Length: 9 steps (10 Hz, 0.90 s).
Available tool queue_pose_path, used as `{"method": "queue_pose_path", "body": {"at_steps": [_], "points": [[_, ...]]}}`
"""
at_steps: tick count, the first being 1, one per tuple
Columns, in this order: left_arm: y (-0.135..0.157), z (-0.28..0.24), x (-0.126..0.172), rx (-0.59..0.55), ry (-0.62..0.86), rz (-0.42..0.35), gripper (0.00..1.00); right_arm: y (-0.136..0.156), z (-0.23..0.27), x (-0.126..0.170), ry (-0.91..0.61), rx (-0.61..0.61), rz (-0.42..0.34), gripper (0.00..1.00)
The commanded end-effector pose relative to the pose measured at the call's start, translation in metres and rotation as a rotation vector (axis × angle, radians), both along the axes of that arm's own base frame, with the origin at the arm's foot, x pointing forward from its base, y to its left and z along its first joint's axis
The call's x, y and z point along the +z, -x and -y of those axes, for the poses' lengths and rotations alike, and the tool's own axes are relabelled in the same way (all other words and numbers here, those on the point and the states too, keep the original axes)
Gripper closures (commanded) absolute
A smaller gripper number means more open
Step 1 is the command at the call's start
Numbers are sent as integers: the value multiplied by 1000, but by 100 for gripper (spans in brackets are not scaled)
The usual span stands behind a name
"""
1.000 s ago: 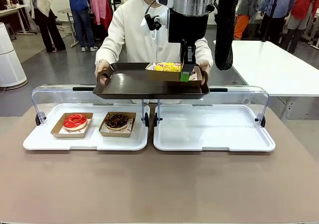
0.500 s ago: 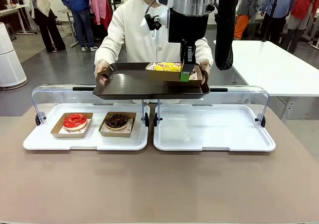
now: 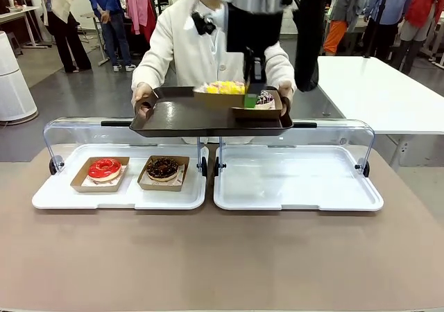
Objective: Provide the desired donut to the person.
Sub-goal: Place the picked Paper togo box onto the Handle tray extended by the person.
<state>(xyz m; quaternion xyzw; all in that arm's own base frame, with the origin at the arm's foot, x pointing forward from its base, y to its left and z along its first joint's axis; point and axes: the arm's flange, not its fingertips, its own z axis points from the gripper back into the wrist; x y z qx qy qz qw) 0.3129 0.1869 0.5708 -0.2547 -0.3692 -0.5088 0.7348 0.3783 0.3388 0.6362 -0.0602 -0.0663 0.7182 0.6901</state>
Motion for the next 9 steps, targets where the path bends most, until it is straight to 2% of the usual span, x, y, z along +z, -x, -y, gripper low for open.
{"method": "queue_pose_path", "body": {"at_steps": [1,3,5,9], "points": [[0,0,0,-2,7,13,0,-10,-38,27,12,38,30,98],[0,0,0,-2,7,13,0,-38,-68,18,16,50,-37,98],[0,0,0,-2,7,13,0,-80,-92,-8,-28,49,-75,98],[0,0,0,-2,7,13,0,-131,-126,-56,-58,125,5,98]]}}
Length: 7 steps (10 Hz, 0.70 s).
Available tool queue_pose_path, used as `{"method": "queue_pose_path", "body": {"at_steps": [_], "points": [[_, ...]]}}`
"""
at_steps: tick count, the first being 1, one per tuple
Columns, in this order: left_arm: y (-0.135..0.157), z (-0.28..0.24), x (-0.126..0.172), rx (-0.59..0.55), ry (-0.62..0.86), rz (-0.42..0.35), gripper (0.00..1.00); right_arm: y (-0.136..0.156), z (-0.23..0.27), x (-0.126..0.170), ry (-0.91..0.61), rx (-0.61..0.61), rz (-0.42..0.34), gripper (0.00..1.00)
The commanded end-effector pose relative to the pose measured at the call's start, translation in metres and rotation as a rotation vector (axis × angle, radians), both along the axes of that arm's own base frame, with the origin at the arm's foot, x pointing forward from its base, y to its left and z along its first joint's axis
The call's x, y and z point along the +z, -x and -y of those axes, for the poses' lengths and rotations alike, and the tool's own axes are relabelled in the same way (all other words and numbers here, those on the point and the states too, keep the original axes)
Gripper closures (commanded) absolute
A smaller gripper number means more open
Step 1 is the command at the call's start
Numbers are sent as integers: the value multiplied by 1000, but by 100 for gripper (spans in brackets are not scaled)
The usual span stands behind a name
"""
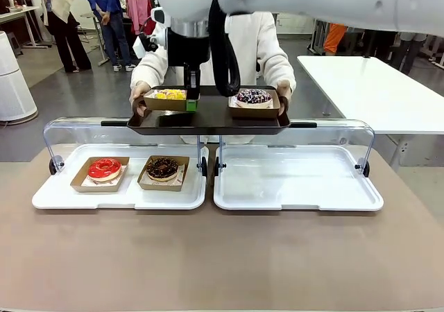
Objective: Provide the desired donut to the person.
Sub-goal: Place the picked Paper togo box onto the Handle tray extended by the person.
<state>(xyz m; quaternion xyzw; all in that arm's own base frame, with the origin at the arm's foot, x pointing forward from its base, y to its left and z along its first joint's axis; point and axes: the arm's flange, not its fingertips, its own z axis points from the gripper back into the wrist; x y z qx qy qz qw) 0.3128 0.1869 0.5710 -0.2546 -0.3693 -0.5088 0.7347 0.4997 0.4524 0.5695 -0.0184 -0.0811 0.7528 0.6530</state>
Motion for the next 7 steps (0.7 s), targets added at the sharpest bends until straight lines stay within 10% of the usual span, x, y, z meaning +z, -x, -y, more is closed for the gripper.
{"method": "queue_pose_path", "body": {"at_steps": [1,7], "points": [[0,0,0,-3,7,12,0,-12,-15,2,26,29,53,98],[0,0,0,-3,7,12,0,-36,-10,-13,85,-44,78,98]]}}
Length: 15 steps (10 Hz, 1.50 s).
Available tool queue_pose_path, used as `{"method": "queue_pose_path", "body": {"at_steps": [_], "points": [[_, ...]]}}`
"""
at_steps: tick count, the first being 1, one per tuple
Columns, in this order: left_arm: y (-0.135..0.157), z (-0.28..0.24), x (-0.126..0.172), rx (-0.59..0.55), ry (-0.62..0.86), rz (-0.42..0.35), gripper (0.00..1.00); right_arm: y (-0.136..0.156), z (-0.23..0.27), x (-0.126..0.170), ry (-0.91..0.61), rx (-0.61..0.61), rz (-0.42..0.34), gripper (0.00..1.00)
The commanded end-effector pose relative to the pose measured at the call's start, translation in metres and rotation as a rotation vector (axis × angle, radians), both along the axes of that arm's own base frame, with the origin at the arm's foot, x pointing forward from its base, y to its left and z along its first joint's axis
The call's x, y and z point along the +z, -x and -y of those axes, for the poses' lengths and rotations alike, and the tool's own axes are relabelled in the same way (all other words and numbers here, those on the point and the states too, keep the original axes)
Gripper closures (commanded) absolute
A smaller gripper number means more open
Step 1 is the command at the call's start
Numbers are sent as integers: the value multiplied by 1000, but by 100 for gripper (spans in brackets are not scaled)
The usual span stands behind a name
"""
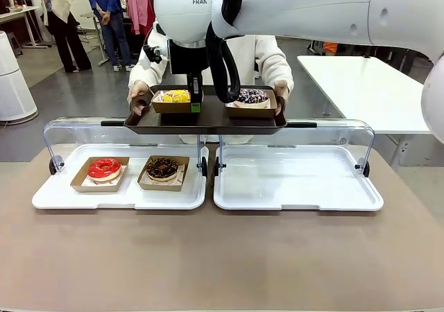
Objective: Provide the desired donut to the person.
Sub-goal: Place the picked Paper togo box onto the Handle tray extended by the person.
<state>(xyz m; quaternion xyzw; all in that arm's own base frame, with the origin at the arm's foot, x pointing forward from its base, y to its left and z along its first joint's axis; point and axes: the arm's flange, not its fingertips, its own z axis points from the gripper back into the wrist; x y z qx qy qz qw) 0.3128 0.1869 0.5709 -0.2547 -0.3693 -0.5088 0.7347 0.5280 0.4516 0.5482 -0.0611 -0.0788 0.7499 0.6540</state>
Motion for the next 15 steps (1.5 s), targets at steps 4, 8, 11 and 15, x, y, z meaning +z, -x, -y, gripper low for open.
{"method": "queue_pose_path", "body": {"at_steps": [4,8,11,15], "points": [[0,0,0,-3,7,13,0,-9,-5,13,20,-61,24,0],[0,0,0,-3,7,13,0,-4,0,17,9,-67,22,8],[0,0,0,-3,7,13,0,-4,1,16,6,-71,19,0],[0,0,0,-3,7,13,0,10,8,27,17,-63,-25,0]]}}
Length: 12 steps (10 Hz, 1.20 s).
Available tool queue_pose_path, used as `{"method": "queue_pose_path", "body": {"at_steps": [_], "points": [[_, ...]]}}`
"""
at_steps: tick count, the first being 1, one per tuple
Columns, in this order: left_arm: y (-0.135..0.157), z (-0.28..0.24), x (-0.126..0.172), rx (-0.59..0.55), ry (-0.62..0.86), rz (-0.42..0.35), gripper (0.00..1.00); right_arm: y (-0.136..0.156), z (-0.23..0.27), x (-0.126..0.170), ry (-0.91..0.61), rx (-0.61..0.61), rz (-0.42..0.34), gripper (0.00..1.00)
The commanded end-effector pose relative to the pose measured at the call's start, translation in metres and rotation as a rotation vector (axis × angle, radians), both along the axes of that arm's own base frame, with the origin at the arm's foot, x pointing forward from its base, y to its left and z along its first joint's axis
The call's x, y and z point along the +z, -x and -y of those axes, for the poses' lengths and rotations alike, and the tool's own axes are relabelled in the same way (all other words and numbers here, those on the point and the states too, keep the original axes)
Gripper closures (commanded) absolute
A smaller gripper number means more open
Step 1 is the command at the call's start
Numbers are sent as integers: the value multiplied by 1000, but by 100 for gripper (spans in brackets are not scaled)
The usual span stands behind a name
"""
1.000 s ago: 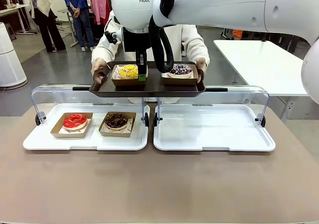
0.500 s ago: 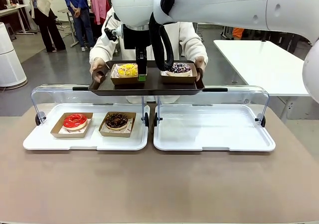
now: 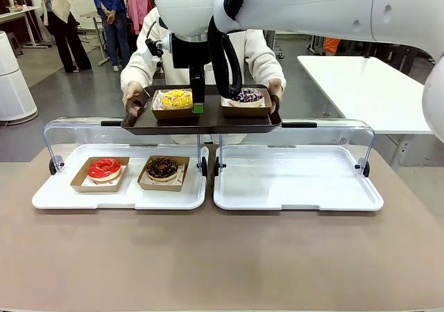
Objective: Provide the desired donut to the person.
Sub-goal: Place the picked Paper togo box onto the Handle tray extended by the person.
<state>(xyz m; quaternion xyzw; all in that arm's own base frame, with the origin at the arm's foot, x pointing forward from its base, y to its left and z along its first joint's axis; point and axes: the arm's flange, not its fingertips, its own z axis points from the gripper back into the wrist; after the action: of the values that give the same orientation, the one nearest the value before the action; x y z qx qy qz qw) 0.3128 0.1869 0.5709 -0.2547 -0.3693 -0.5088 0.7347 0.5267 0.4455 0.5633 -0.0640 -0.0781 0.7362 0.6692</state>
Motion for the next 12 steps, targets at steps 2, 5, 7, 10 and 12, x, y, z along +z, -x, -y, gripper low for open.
{"method": "queue_pose_path", "body": {"at_steps": [2,5,7,10,12], "points": [[0,0,0,-3,7,13,0,51,52,39,20,33,-51,0],[0,0,0,-3,7,13,0,104,152,63,1,21,-8,0],[0,0,0,-3,7,13,0,127,221,51,-27,14,-17,0],[0,0,0,-3,7,13,0,142,277,32,-73,-42,-13,0],[0,0,0,-3,7,13,0,142,286,31,-66,-61,-7,0]]}}
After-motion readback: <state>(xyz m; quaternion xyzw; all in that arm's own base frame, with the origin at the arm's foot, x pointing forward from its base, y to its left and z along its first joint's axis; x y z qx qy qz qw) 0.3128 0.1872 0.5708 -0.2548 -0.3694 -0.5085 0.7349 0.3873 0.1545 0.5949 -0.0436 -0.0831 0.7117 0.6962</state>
